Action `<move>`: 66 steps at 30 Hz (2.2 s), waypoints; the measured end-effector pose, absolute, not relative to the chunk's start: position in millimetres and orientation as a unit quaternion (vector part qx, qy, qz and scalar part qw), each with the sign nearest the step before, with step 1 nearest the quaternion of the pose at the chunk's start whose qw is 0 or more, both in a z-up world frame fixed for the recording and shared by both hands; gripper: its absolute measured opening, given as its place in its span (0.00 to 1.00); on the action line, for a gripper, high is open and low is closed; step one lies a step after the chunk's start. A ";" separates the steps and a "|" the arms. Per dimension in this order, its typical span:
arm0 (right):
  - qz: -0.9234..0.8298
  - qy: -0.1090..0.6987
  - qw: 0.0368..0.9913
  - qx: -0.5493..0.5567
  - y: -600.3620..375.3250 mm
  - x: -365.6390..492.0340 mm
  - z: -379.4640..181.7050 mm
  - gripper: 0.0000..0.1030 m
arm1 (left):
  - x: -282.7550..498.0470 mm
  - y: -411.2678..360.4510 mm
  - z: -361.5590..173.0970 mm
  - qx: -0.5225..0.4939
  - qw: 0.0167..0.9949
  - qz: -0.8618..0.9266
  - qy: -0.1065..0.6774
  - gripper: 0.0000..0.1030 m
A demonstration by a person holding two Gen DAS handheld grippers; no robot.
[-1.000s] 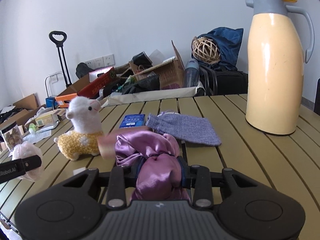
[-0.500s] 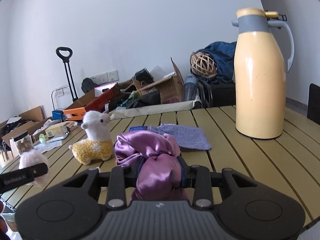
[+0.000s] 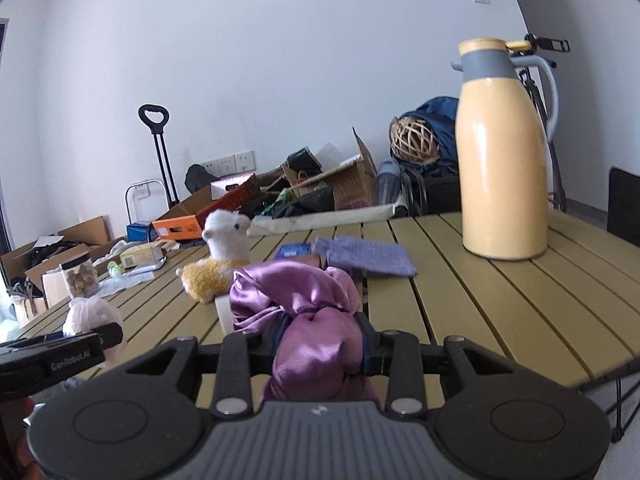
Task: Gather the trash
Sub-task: 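Lift both held items off the table and carry them over the black bin, then open left gripper over the bin to drop the clear plastic bag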
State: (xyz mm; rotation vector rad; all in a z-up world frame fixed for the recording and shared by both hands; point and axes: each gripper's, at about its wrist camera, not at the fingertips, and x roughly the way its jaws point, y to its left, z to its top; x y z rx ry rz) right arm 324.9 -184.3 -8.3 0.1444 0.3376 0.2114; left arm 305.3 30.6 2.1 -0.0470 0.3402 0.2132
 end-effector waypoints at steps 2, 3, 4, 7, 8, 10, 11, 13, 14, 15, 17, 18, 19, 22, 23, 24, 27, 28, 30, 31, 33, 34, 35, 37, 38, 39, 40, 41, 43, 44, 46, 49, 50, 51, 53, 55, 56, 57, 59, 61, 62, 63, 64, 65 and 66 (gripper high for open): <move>0.105 0.175 0.976 0.071 -188.0 312.8 -13.7 0.32 | 294.8 29.9 0.6 -0.026 0.980 0.101 0.169 0.42; 0.105 0.178 0.976 0.070 -189.6 306.5 -16.8 0.32 | 289.5 29.5 0.1 -0.026 0.980 0.099 0.169 0.42; 0.105 0.181 0.975 0.069 -191.3 299.7 -19.9 0.32 | 284.4 29.5 -0.6 -0.026 0.981 0.097 0.169 0.42; 0.110 0.190 0.973 0.067 -194.8 279.3 -28.3 0.32 | 269.0 28.8 -5.5 -0.024 0.980 0.094 0.175 0.42; 0.114 0.192 0.973 0.064 -195.1 272.5 -31.2 0.32 | 264.8 28.6 -7.7 -0.022 0.979 0.094 0.179 0.42; 0.118 0.200 0.971 0.053 -193.8 259.9 -38.0 0.32 | 255.8 28.2 -12.0 -0.018 0.978 0.095 0.186 0.42; 0.120 0.206 0.970 0.050 -193.6 255.5 -41.1 0.32 | 251.4 28.2 -13.4 -0.016 0.977 0.094 0.189 0.42; 0.123 0.221 0.966 0.044 -192.7 246.6 -49.3 0.32 | 241.0 27.9 -16.3 -0.013 0.977 0.091 0.193 0.42; 0.124 0.228 0.965 0.042 -192.5 243.0 -53.2 0.32 | 236.9 27.4 -18.1 -0.010 0.976 0.090 0.196 0.42; 0.125 0.234 0.963 0.041 -193.0 239.3 -57.2 0.32 | 232.2 26.7 -20.9 -0.006 0.976 0.088 0.201 0.42; 0.128 0.245 0.960 0.040 -193.3 233.4 -63.5 0.32 | 225.3 24.7 -28.6 0.002 0.972 0.085 0.217 0.42; 0.128 0.249 0.959 0.039 -193.1 230.7 -66.2 0.32 | 222.3 23.5 -34.0 0.008 0.970 0.084 0.228 0.42; 0.128 0.253 0.958 0.038 -193.3 229.0 -68.6 0.32 | 219.6 22.8 -39.6 0.014 0.967 0.084 0.238 0.42; 0.127 0.264 0.956 0.036 -195.8 224.6 -74.6 0.32 | 213.7 22.2 -52.1 0.021 0.960 0.081 0.266 0.42; 0.127 0.268 0.954 0.036 -196.7 222.9 -77.3 0.32 | 211.4 21.7 -55.3 0.024 0.959 0.079 0.272 0.42; 0.126 0.272 0.953 0.035 -197.5 222.6 -79.5 0.32 | 209.1 21.4 -58.2 0.028 0.957 0.078 0.276 0.42; 0.122 0.282 0.951 0.028 -201.0 223.5 -85.6 0.32 | 203.1 20.9 -67.1 0.033 0.952 0.071 0.296 0.42; 0.121 0.284 0.951 0.027 -202.4 223.5 -86.9 0.32 | 200.2 20.8 -71.1 0.030 0.950 0.066 0.305 0.42; 0.119 0.289 0.950 0.024 -205.7 222.5 -90.2 0.32 | 196.0 18.8 -80.2 0.034 0.944 0.061 0.322 0.42; 0.117 0.291 0.949 0.023 -207.4 222.2 -91.7 0.32 | 194.4 17.4 -84.2 0.038 0.942 0.059 0.329 0.42; 0.113 0.298 0.948 0.021 -211.0 222.4 -95.4 0.32 | 193.0 15.8 -89.2 0.044 0.938 0.057 0.340 0.42; 0.111 0.301 0.947 0.021 -213.3 222.5 -97.8 0.32 | 192.9 15.7 -91.3 0.044 0.936 0.056 0.346 0.42; 0.107 0.304 0.946 0.020 -215.2 223.0 -99.8 0.32 | 192.6 15.9 -93.6 0.041 0.934 0.053 0.351 0.42; 0.099 0.310 0.946 0.017 -218.9 223.1 -104.5 0.32 | 192.9 16.5 -97.0 0.035 0.929 0.047 0.366 0.42; 0.094 0.313 0.945 0.016 -221.0 223.3 -107.2 0.32 | 193.0 17.3 -98.9 0.033 0.926 0.044 0.373 0.42; 0.089 0.318 0.944 0.016 -223.4 224.1 -109.6 0.32 | 193.4 18.1 -100.2 0.031 0.924 0.044 0.379 0.42; 0.085 0.324 0.942 0.020 -226.0 225.0 -112.3 0.32 | 193.5 18.6 -101.4 0.030 0.922 0.044 0.385 0.42; 0.083 0.332 0.939 0.027 -229.0 226.4 -115.6 0.32 | 193.6 19.6 -102.8 0.028 0.920 0.043 0.389 0.42; 0.077 0.343 0.935 0.037 -233.9 228.4 -120.7 0.32 | 193.9 21.8 -105.5 0.024 0.916 0.040 0.399 0.42; 0.073 0.346 0.935 0.038 -235.2 228.5 -122.2 0.32 | 195.4 22.9 -107.0 0.022 0.913 0.040 0.405 0.42; 0.070 0.347 0.935 0.039 -237.3 227.8 -124.2 0.32 | 198.1 24.8 -110.9 0.016 0.907 0.038 0.418 0.42; 0.066 0.350 0.933 0.044 -240.6 229.6 -127.2 0.32 | 203.5 26.7 -116.5 0.014 0.899 0.040 0.436 0.42; 0.066 0.353 0.932 0.048 -241.6 231.2 -128.7 0.32 | 204.9 26.8 -118.2 0.014 0.897 0.041 0.440 0.42; 0.066 0.356 0.931 0.051 -242.5 232.7 -129.7 0.32 | 206.3 27.3 -119.4 0.012 0.895 0.042 0.444 0.42; 0.066 0.363 0.928 0.056 -243.4 237.2 -132.0 0.32 | 209.2 28.7 -121.6 0.008 0.891 0.043 0.452 0.42; 0.068 0.367 0.926 0.058 -241.7 240.7 -133.2 0.32 | 212.8 29.2 -123.4 0.004 0.887 0.042 0.460 0.42; 0.069 0.368 0.925 0.058 -240.6 242.4 -133.7 0.32 | 215.1 29.3 -124.4 0.003 0.885 0.040 0.463 0.42; 0.069 0.370 0.925 0.059 -240.0 243.9 -134.6 0.32 | 216.8 28.9 -125.0 0.004 0.884 0.039 0.465 0.42; 0.070 0.373 0.923 0.059 -239.3 246.9 -136.2 0.32 | 221.1 28.5 -125.0 0.004 0.883 0.036 0.468 0.42; 0.069 0.375 0.922 0.059 -239.0 249.5 -137.8 0.32 | 224.4 28.3 -123.3 -0.001 0.881 0.034 0.472 0.42; 0.067 0.377 0.922 0.059 -238.9 251.0 -138.8 0.32 | 226.1 28.3 -122.0 -0.004 0.881 0.032 0.473 0.42; 0.065 0.379 0.921 0.059 -238.9 252.5 -139.9 0.32 | 228.2 28.3 -120.7 -0.006 0.881 0.029 0.473 0.42; 0.063 0.381 0.921 0.060 -239.5 252.9 -140.6 0.32 | 230.6 27.0 -119.9 -0.006 0.880 0.027 0.474 0.42; 0.063 0.382 0.920 0.062 -239.2 254.4 -140.9 0.32 | 233.4 24.8 -119.8 -0.003 0.879 0.024 0.476 0.42; 0.064 0.382 0.920 0.065 -239.0 255.0 -140.6 0.32 | 236.5 22.1 -120.1 -0.002 0.878 0.022 0.479 0.42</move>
